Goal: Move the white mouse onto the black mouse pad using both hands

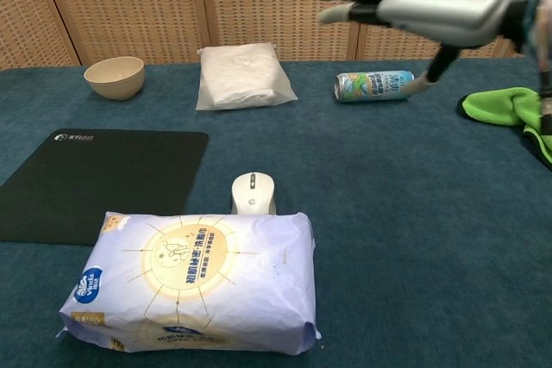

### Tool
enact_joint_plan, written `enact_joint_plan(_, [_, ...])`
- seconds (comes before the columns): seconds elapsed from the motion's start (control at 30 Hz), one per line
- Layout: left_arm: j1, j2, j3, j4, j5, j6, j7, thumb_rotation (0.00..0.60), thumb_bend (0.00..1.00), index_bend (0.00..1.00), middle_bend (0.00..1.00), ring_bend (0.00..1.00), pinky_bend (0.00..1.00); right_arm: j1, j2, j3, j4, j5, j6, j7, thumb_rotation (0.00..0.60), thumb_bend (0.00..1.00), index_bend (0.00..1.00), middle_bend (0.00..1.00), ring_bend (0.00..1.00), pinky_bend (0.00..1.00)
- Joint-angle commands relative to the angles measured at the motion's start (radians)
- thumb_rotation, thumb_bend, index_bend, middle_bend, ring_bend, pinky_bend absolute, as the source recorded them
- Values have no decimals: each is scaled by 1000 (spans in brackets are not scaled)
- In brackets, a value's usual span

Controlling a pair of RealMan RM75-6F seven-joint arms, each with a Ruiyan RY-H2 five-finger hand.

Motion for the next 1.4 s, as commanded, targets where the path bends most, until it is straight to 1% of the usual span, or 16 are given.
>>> enact_joint_plan(0.03, [-46,21,19,20,115,-2,-37,600,15,0,0,0,0,-216,115,23,-123,163,168,31,600,0,1,0,0,73])
enact_joint_plan(0.1, [-89,31,33,46,207,-9,-59,600,17,0,0,0,0,-293,142,17,-160,210,212,36,600,0,0,0,0,58])
enact_joint_plan(0.2, [-163,24,43,108,331,-15,-55,600,18,0,0,0,0,-396,161,5,-189,269,278,-25,600,0,0,0,0,33])
enact_joint_plan(0.23, [-185,18,43,126,362,-16,-56,600,17,0,0,0,0,-416,162,6,-198,278,291,-24,600,0,0,0,0,23])
enact_joint_plan(0.33, [-272,-18,47,208,478,-4,-70,600,16,0,0,0,0,-494,161,9,-241,322,328,30,600,0,0,0,0,1])
enact_joint_plan(0.5, [-396,-92,61,317,626,33,-115,600,18,0,0,0,6,-568,160,12,-291,342,361,68,600,0,0,0,0,0])
enact_joint_plan(0.57, [-464,-137,70,387,706,70,-144,600,17,0,0,0,16,-589,159,12,-308,337,369,83,600,0,0,0,0,0])
enact_joint_plan(0.67, [-542,-204,88,483,774,88,-179,600,15,0,0,0,31,-611,157,7,-318,316,374,99,600,0,0,0,0,0])
enact_joint_plan(0.83, [-655,-309,120,602,834,75,-213,600,11,0,0,0,85,-637,164,-2,-334,293,359,105,600,0,0,0,0,0])
enact_joint_plan(1.03, [-783,-436,171,730,861,2,-276,600,26,0,0,0,110,-648,171,-1,-309,259,321,148,600,0,0,0,0,0])
enact_joint_plan(1.17, [-843,-526,200,820,848,-52,-319,600,51,0,0,0,117,-653,168,8,-288,255,292,179,600,0,0,0,0,0])
enact_joint_plan(1.3, [-883,-607,228,909,840,-80,-354,600,94,0,0,0,129,-658,170,24,-279,266,275,195,600,0,0,0,0,0])
enact_joint_plan(1.4, [-921,-692,258,1015,830,-113,-399,600,122,0,0,0,134,-668,179,45,-281,282,271,204,600,0,0,0,0,0])
